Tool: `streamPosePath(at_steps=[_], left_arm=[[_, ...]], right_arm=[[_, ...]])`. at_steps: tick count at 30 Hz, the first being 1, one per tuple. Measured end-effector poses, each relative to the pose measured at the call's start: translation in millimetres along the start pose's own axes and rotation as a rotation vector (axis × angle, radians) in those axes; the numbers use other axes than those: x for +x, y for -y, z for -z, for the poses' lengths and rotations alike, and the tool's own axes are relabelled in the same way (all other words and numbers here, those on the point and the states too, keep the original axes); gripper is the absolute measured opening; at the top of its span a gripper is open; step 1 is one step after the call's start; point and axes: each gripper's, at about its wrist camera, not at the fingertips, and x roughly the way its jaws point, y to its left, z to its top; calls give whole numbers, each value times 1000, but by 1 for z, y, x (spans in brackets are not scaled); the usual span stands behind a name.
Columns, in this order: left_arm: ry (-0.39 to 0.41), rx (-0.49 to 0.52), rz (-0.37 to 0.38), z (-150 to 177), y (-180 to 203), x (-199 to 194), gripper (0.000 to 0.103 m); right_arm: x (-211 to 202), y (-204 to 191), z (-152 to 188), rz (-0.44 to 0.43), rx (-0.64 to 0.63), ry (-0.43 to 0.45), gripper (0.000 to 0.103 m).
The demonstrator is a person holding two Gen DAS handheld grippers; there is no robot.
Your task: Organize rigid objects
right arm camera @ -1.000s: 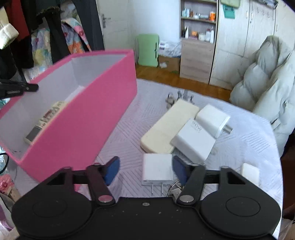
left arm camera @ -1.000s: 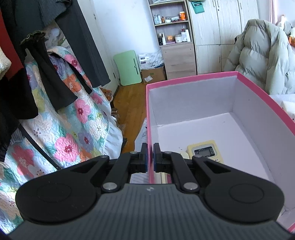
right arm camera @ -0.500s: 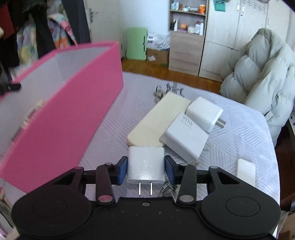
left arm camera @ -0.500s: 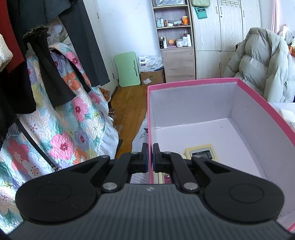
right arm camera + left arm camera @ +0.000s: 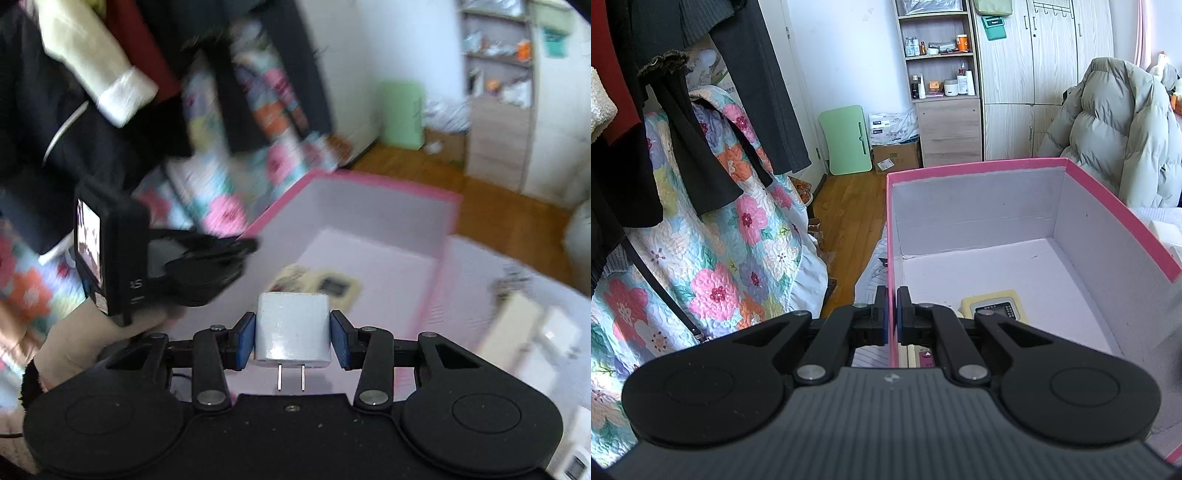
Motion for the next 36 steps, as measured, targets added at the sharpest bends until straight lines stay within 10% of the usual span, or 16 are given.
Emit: streamPosePath(at_steps=[6,13,22,28,36], left_arm=[[0,-6,6,0,0,1,3],[-5,-14,16,0,-1,3,3],[-2,-20,23,-1,-2,2,3],[-1,-21,22,0,-3,2,3],[4,-10,13,2,-1,1,3]], right_arm=[[81,20,-10,-30,191,-242,48],[110,32,10,-73,390,-291,48],[22,39,9,-75,346,-65,52],[-53,64,35,131,317,131,55],[-71,135,95,331,480,93,52]])
